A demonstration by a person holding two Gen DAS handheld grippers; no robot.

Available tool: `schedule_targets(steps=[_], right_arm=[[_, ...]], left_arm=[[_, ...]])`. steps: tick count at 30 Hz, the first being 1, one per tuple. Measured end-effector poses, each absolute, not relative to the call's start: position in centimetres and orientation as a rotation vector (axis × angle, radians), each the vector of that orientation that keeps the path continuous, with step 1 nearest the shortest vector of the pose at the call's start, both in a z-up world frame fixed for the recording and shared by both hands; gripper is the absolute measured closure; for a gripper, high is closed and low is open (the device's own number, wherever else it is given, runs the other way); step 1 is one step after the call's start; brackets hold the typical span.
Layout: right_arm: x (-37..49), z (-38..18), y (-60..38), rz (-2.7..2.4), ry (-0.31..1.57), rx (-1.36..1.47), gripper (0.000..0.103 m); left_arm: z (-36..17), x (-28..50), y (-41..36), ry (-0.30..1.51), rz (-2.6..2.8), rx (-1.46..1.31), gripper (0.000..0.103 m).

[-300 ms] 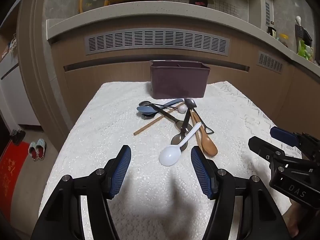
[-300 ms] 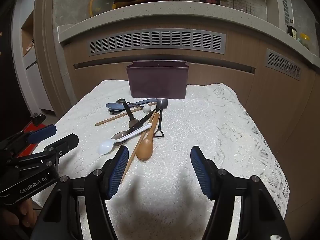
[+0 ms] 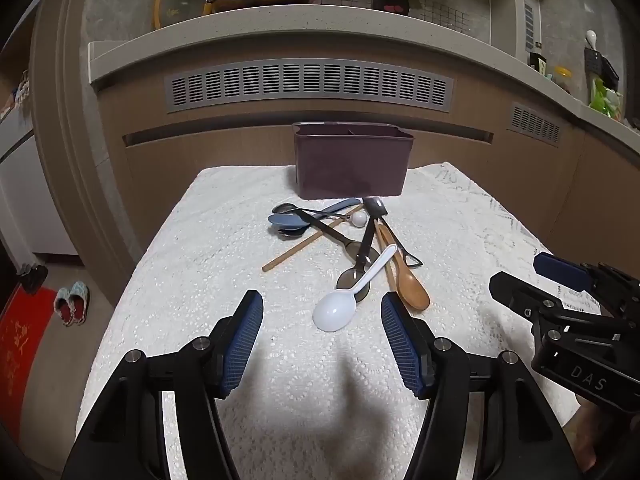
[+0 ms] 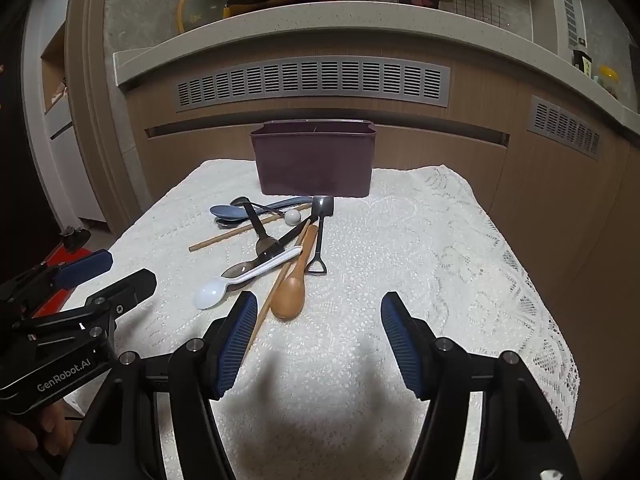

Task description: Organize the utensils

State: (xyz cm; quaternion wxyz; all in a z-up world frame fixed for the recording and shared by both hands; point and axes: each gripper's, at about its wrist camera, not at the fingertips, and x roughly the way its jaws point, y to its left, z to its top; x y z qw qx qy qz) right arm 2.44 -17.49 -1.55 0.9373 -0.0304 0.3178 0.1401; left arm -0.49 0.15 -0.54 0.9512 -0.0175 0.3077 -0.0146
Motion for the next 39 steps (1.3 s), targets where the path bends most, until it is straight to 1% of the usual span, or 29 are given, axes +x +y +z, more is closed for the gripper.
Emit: schedule_targets(steps=[1,4,11,39], right_arm=[[1.59,-1.23,-17.43,0.257,0.617,-0.084,0.041],[1.95,-1.27,-17.55,0.244,0.61,-0.089,0.041],[2.37,-1.93,-17.82,0.26,0.64,-0.046,0.041],[2.15,-2.06,-18.01,0.262,0.642,-0.041,0.041]], left_arm=[[-0.59,-0.56,0.21,0.626,-0.031,-0.038,0.041],[-0.24,-0.49,0.19,0.629,-0.03,-0.039,0.041],[-0.28,-0.48,0.45,0.643,-0.013,-0.04,0.041],[-0.74,-0.48,0.27,0.665,-0.02,-0.057,0.041]])
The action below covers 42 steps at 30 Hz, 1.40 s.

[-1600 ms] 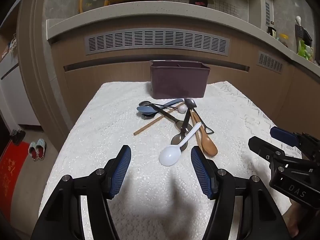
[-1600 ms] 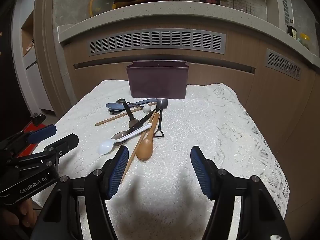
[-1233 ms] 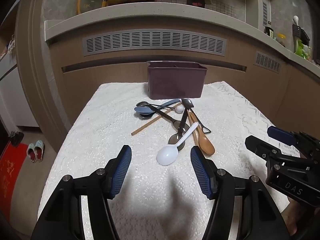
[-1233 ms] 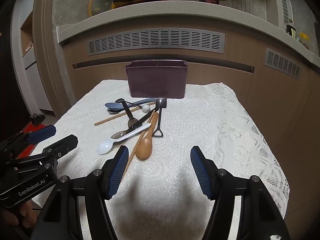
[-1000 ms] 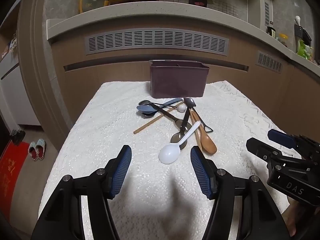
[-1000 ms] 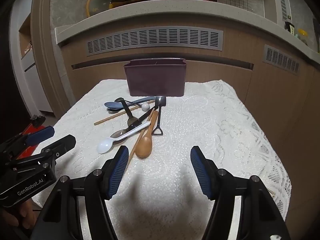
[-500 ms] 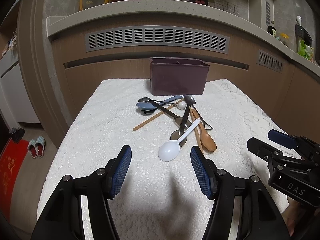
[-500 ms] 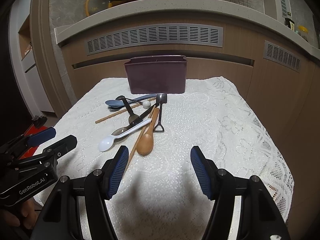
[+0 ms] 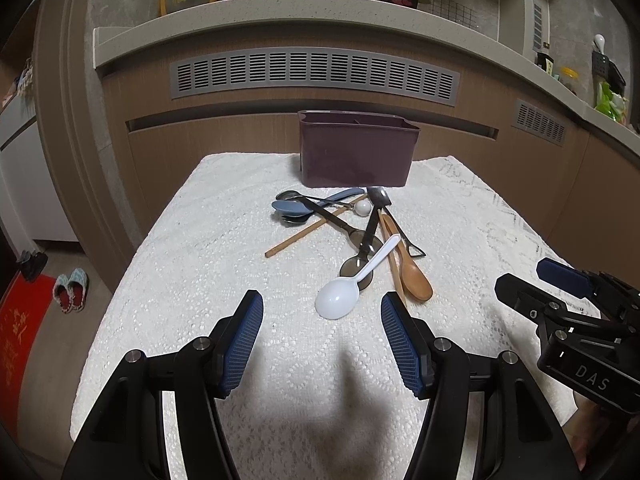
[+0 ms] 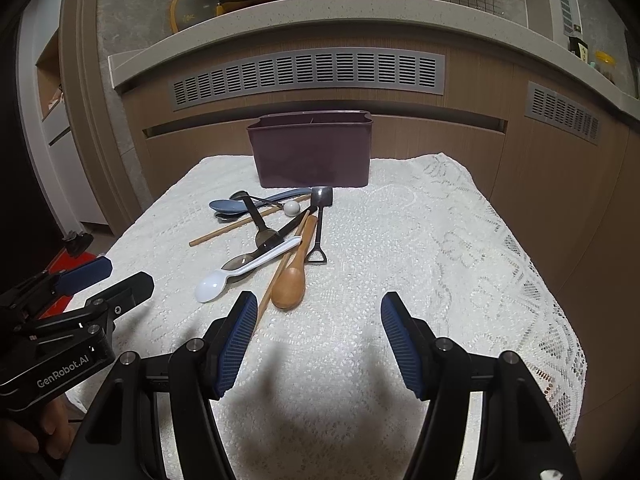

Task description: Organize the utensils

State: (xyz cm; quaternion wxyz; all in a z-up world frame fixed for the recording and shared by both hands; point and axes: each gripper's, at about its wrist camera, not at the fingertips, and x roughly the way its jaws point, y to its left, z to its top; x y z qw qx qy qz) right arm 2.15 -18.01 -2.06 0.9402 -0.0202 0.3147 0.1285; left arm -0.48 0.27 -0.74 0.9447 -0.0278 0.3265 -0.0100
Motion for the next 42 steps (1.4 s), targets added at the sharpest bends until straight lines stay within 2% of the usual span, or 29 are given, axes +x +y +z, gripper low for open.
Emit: schedule_targets(steps=[42], right_arm=[[2.19,-2.04,-18.03,0.252,0.646,-0.052,0.041]], left_arm=[[-0.55,-0.16,0.33,0.679,-0.026,-0.049,0.041]])
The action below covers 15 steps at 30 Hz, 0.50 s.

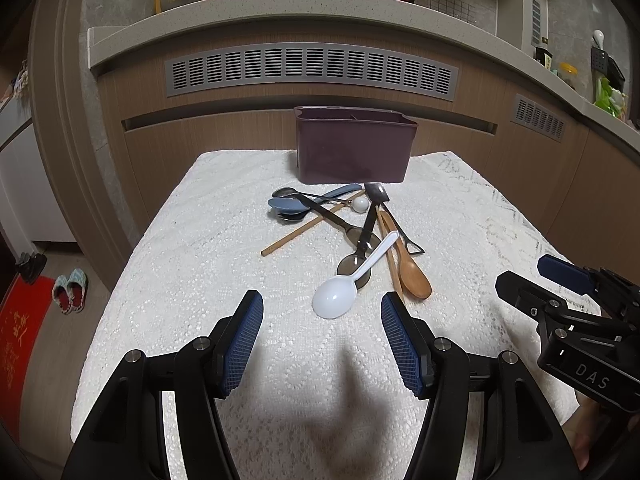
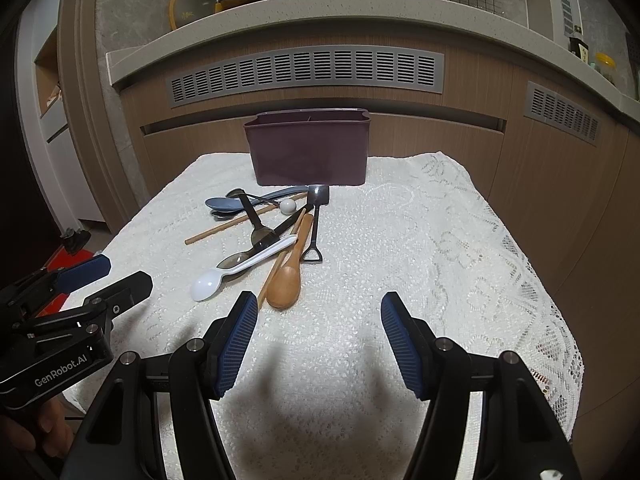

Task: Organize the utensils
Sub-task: 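Grasp the white plastic spoon with the left tool while the right tool grasps the metal spatula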

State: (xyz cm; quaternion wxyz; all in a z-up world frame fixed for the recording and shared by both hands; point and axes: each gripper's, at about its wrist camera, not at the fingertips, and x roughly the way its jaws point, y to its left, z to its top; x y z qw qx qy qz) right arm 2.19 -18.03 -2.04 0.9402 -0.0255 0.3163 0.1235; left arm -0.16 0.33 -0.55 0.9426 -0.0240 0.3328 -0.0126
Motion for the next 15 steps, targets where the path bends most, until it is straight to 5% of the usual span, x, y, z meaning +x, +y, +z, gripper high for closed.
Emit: schedule_targets(steps=[15], right_arm=[[3.7,-1.6,-18.4,0.263,0.621,-0.083,0.041]], left_arm=[[-0.4,2.6,2.4,0.669,-0.024,-0.027,0.042]])
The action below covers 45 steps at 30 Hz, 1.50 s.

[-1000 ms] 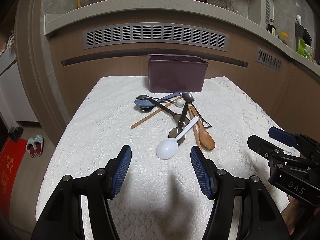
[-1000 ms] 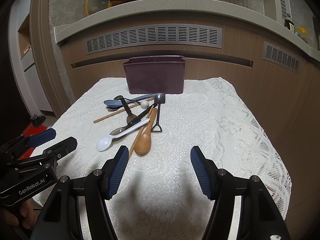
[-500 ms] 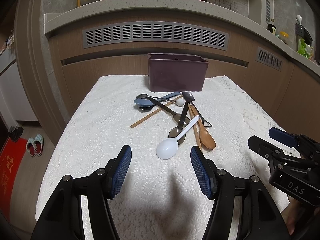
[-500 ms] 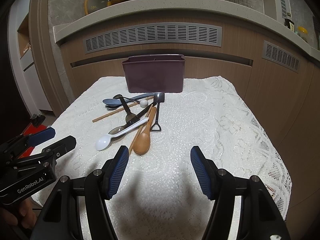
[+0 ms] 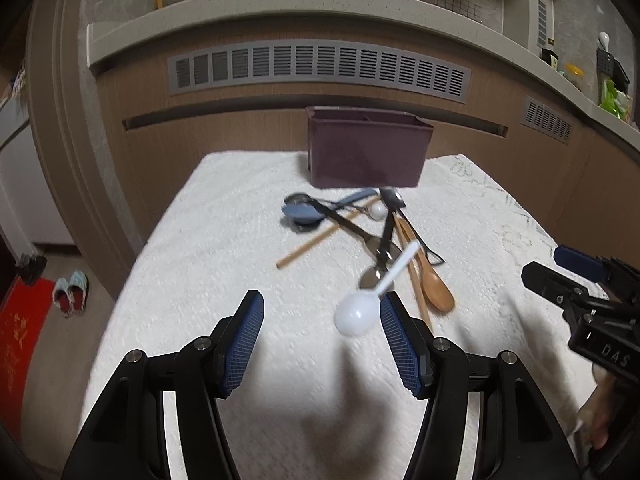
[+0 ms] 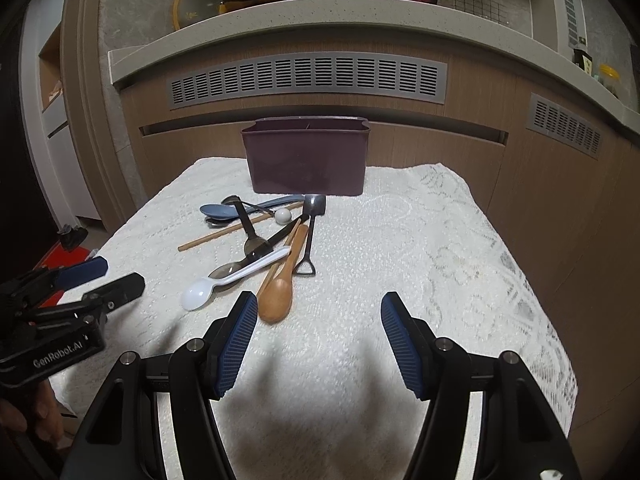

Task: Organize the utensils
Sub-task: 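Grasp the white plastic spoon with the left tool while the right tool grasps the metal spatula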

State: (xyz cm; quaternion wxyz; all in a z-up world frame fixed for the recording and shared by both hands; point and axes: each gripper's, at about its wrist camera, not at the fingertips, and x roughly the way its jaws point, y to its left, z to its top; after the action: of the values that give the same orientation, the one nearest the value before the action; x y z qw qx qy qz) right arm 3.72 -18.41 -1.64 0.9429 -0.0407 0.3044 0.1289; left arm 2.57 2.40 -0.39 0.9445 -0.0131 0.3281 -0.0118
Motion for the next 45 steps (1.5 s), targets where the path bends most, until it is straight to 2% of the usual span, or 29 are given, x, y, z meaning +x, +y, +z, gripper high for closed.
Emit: schedule_targets(steps=[8,14,19,20,25,31,35,39,43,45], right_arm=[[12.6,-1.2,-18.5,0.431,0.771,-0.055,0.043],[15.1,-4.4,-15.9,0.49,0.875,-0.146,0.054],[15.3,-7.7,-13.6,0.496,0.937,-0.233,0.074],[15.7,-8.0,-13.5,0.483,0.95,-0.23,0.075],[16.3,-7.8,-13.8,0.471,0.945,-0.227,0.076],[15.5,-6.3,-17.2,0.392,0.881,-0.215,0.076],[14.9,-6.3,-19.0,0.355,0.867,-0.174,0.076],[14.5,-6.4,-19.5,0.319,0.852,-0.187,0.076],[14.5,-6.3,-19.1,0.299,0.847,-0.224,0.075],[14.9,-6.3,-18.4,0.3,0.862,-0.238,0.075]], left_arm=[[1.5,9.5,7.2,0.703,-0.074,0.005,0.046],[0.2,11.7,8.5,0.75,-0.119,-0.017,0.052],[-1.7,11.7,6.8,0.801,-0.211,0.003,0.054],[-1.9,11.7,6.5,0.807,-0.225,0.0,0.055],[-2.7,12.2,3.6,0.853,-0.335,-0.005,0.06],[-3.6,13.8,-1.6,0.928,-0.45,0.095,0.062],[-4.7,15.2,-4.2,0.971,-0.426,0.163,0.07],[-5.3,15.9,-5.1,0.961,-0.389,0.236,0.073],[-5.5,17.0,-3.6,0.964,-0.347,0.184,0.088],[-5.5,17.1,-2.1,0.973,-0.344,0.115,0.091]])
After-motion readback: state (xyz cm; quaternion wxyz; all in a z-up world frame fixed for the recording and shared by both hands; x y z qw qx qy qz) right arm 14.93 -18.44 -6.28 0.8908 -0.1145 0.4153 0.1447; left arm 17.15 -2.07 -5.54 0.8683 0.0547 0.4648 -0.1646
